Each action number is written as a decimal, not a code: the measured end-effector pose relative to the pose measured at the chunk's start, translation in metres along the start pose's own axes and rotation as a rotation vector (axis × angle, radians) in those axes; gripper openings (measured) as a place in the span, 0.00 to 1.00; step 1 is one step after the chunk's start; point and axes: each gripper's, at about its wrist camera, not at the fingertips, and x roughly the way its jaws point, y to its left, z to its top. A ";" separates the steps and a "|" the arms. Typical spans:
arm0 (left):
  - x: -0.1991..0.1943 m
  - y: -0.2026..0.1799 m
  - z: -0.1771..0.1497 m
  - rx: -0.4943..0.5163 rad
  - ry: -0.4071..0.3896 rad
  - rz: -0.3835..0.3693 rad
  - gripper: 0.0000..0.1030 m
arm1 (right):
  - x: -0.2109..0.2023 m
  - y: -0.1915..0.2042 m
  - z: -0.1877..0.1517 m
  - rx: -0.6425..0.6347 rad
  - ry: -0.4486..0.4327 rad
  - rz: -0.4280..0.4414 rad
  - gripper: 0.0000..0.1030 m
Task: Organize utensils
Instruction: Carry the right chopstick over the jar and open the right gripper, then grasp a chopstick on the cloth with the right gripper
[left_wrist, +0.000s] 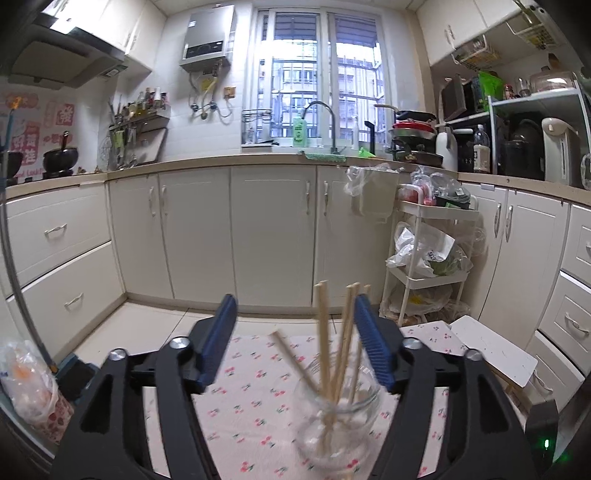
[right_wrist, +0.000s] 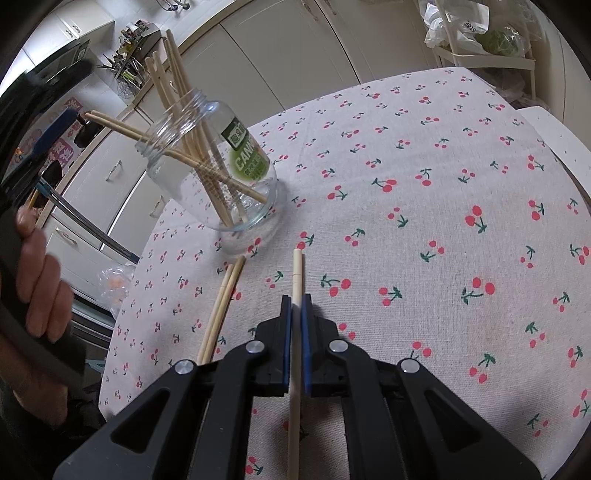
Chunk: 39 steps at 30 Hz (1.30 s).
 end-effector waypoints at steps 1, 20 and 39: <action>-0.006 0.008 -0.003 -0.015 0.003 0.013 0.69 | 0.000 0.000 0.000 0.007 -0.001 0.001 0.06; 0.006 0.111 -0.109 -0.329 0.303 0.067 0.77 | -0.088 0.048 0.089 0.073 -0.538 0.242 0.06; 0.014 0.128 -0.120 -0.437 0.328 0.042 0.81 | 0.008 0.018 0.112 -0.012 -0.245 -0.117 0.06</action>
